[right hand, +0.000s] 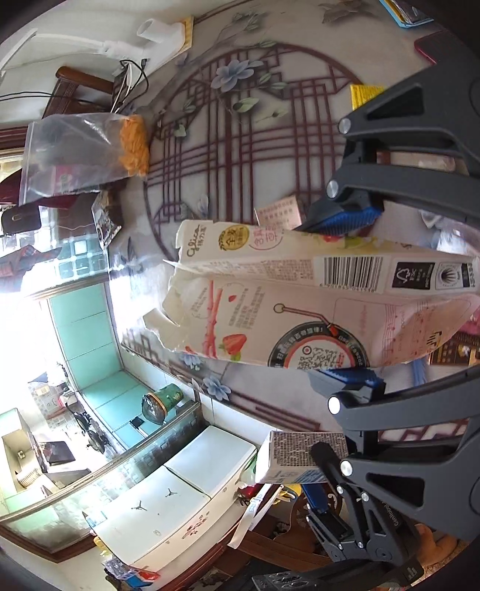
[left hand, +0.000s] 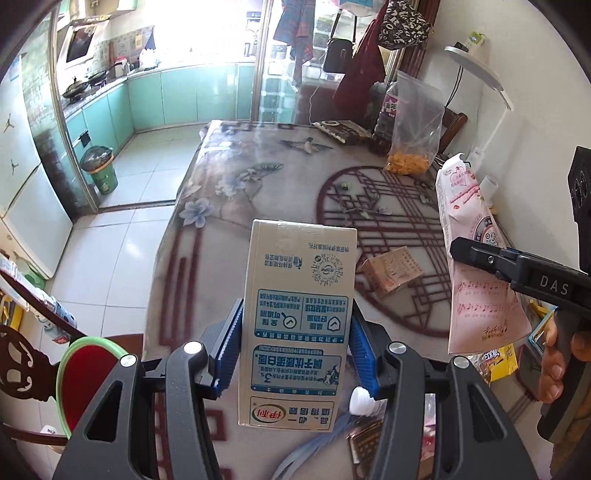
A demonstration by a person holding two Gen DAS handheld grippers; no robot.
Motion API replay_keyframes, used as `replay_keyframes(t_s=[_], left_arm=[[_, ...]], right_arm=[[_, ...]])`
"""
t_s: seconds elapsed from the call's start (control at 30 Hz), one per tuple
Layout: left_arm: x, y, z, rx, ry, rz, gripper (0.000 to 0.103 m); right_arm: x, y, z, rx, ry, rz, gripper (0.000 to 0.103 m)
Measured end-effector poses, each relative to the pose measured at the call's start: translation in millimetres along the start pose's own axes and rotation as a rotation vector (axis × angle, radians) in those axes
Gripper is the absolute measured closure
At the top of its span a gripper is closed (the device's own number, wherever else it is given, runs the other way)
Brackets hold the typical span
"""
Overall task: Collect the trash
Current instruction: 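Carry the milk carton and pink snack bag over the red bucket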
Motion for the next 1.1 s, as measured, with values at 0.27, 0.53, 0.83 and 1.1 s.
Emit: replay_keyframes(t_s=[0.27,0.53,0.83,1.1], left_arm=[[-39,16,19,0.01,0.016,-0.003,0.053],[-71,29,37,0.014,0.021,0.001,0.053],[-110,42,62,0.013,0.056,-0.02,0.053],[-150,50,89,-0.005,0.106,-0.052,0.053]], right_arm=[[-36,-3,22,-0.016,0.013,0.018,0.046],[-80,-5,44,-0.02,0.036,0.015,0.046],[-125,-14,66,-0.038,0.071,0.002,0.046],[-163,-21,83,-0.057,0.113,-0.017,0.046]])
Point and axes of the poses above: each gripper's, at about its wrist camera, not at the fingertips, and y roughly against the way its jaws point, x to its right, z to its underside, the point moved 4 cm from there along -y, roughly the way its jaws point, and after that the axes turned 12 degrees about -y, right-handed, at the moved point
